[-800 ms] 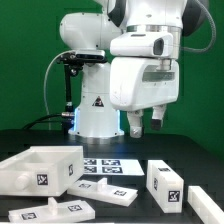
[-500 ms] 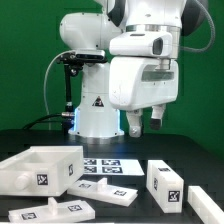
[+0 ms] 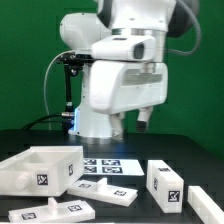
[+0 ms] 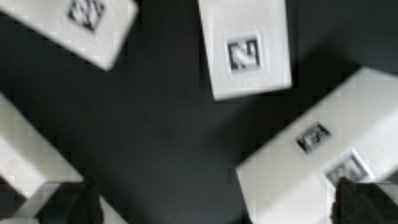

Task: Assemble cabinet

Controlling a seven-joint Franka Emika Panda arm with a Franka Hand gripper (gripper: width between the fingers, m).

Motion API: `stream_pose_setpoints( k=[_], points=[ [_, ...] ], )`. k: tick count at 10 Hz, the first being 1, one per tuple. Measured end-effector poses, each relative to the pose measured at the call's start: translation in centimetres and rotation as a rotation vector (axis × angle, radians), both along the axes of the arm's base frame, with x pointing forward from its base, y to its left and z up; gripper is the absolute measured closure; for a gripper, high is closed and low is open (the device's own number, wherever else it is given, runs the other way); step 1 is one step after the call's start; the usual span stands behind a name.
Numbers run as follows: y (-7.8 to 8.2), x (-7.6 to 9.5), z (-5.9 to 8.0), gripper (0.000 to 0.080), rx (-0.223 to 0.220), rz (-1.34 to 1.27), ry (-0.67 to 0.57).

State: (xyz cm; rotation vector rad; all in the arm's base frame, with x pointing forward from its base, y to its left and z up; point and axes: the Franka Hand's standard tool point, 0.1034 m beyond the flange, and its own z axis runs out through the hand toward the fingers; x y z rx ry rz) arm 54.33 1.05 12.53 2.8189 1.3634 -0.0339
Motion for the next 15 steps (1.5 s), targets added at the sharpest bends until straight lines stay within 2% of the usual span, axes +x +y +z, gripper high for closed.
stream_pose_setpoints(
  k=[1,3,5,8,10,11,13,15],
  points=[
    [-1.3,-0.8,-0.7,0.0150,-0.007,-0.056,0.016],
    [-3.7,-1.3,-1.8,0.0150,-0.014,-0.091,0.019],
    [-3.1,-1.2,-1.7,0.0150,-0.013,-0.086,0.018],
    [-3.1,-1.3,-1.7,0.0150,-0.013,-0.138,0.018],
    [-3.9,-1.6,-2.3,0.0150,0.021,-0.371,0.030],
    [-4.1,-1.7,-2.4,0.0150,0.022,-0.521,0.033],
    [-3.6,-1.8,-2.5,0.0150,0.031,-0.770,0.042],
    [-3.5,-1.8,-2.5,0.0150,0.029,-0.867,0.042]
  ],
)
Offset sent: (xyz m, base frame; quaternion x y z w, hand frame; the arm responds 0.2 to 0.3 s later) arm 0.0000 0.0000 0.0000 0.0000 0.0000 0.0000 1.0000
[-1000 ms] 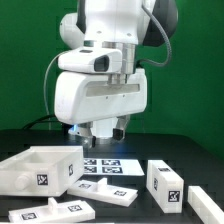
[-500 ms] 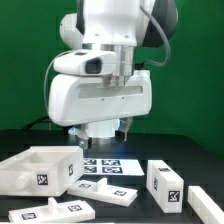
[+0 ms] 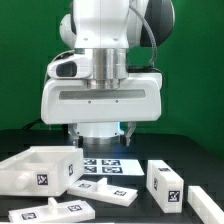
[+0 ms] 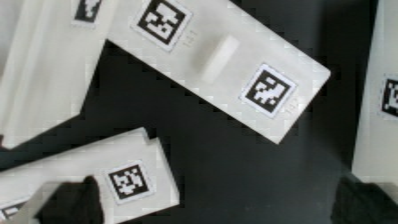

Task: Assemble cabinet

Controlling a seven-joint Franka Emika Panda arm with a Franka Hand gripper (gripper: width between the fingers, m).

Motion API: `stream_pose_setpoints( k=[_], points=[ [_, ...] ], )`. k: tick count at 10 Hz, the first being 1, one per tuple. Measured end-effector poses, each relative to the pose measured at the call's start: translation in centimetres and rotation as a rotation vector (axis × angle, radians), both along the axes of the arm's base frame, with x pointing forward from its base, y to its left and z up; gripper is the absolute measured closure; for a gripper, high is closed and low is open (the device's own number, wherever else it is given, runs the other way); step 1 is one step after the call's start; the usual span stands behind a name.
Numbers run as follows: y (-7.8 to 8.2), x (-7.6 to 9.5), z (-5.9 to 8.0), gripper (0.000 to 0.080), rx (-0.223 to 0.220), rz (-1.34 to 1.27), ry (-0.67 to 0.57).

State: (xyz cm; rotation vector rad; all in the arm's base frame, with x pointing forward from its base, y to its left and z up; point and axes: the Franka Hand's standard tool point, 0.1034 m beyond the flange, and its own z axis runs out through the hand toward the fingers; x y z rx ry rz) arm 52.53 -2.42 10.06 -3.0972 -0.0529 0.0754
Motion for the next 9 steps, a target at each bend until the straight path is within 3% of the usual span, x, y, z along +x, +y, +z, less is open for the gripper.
stream_pose_setpoints(
  k=[3,7,9],
  points=[
    [0.4,-0.1,-0.3,0.0150,0.000,-0.220,0.012],
    [1.3,-1.4,-3.8,0.0150,-0.010,-0.328,0.079],
    [1.5,-1.6,-4.7,0.0150,-0.012,-0.330,0.082]
  ],
)
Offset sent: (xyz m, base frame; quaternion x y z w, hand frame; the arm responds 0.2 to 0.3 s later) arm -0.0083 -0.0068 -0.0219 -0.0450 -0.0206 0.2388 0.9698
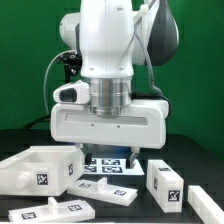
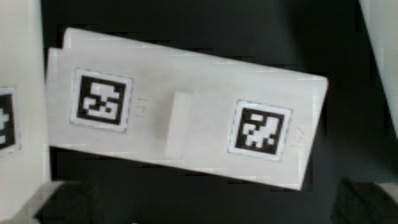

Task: Assemble cabinet

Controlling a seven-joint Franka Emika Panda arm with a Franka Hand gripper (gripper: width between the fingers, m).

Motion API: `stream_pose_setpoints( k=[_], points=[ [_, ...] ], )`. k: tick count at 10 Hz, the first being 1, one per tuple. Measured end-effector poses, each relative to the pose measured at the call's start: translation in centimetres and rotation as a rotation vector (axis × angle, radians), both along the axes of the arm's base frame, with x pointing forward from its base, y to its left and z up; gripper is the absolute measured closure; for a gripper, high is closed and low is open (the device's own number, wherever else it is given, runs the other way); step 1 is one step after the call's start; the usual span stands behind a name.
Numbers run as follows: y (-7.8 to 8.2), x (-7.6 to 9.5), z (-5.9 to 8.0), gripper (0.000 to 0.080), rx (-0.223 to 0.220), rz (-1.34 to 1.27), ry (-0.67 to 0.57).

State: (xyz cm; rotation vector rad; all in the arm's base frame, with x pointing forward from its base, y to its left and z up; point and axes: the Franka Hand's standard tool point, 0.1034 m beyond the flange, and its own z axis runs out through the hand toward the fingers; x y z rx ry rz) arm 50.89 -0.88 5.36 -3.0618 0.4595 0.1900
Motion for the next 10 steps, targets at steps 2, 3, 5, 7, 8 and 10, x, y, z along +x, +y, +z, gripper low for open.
stream_pose_setpoints(
  k=[2,3,5,7,8,10],
  points=[
    [1.0,-0.3,-0.8,0.0150,-0.006,-0.014,0.003],
    [1.2,-0.3,-0.9,0.0150,-0.006,-0.011,0.002],
    [1.0,-0.5,-1.6,0.0150,-0.005,0.008,0.005],
    [1.0,-0.7,-2.1,0.0150,-0.005,0.012,0.013],
    [1.0,-0.9,-2.2,0.0150,-0.005,0.015,0.016],
    [0.9,-1.0,-2.8,0.0150,-0.004,0.030,0.017]
  ],
)
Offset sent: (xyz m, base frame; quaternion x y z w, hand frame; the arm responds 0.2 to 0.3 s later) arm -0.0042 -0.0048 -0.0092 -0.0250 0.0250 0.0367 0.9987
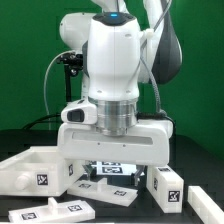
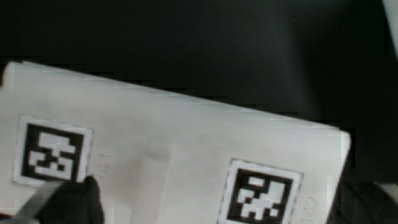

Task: Assemble cabinet

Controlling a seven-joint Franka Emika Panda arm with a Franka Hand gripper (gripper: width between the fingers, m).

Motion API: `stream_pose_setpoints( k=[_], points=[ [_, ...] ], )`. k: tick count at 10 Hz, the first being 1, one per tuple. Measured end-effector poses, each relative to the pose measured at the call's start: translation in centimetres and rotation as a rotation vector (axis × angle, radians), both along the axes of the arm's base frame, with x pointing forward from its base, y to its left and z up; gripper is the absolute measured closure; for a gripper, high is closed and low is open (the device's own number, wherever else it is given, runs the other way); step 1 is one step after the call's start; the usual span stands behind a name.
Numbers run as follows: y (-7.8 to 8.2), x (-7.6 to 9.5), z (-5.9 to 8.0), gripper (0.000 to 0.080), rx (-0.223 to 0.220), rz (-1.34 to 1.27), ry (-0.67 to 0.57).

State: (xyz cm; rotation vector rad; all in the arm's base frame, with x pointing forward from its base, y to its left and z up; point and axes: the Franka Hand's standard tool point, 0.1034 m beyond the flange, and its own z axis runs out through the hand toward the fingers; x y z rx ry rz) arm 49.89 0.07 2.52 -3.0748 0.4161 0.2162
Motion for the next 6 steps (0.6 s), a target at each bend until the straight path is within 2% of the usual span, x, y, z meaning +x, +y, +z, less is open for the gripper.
stream_pose_setpoints(
  k=[4,5,6],
  points=[
    [-0.36,0.63,-0.36,0.0150,-0.001,0.045,-0.038],
    [-0.37,0.67,-0.33,0.0263,0.000,0.048,-0.039],
    [-0.34,0.67,-0.33,0.0263,0.000,0.052,-0.039]
  ],
)
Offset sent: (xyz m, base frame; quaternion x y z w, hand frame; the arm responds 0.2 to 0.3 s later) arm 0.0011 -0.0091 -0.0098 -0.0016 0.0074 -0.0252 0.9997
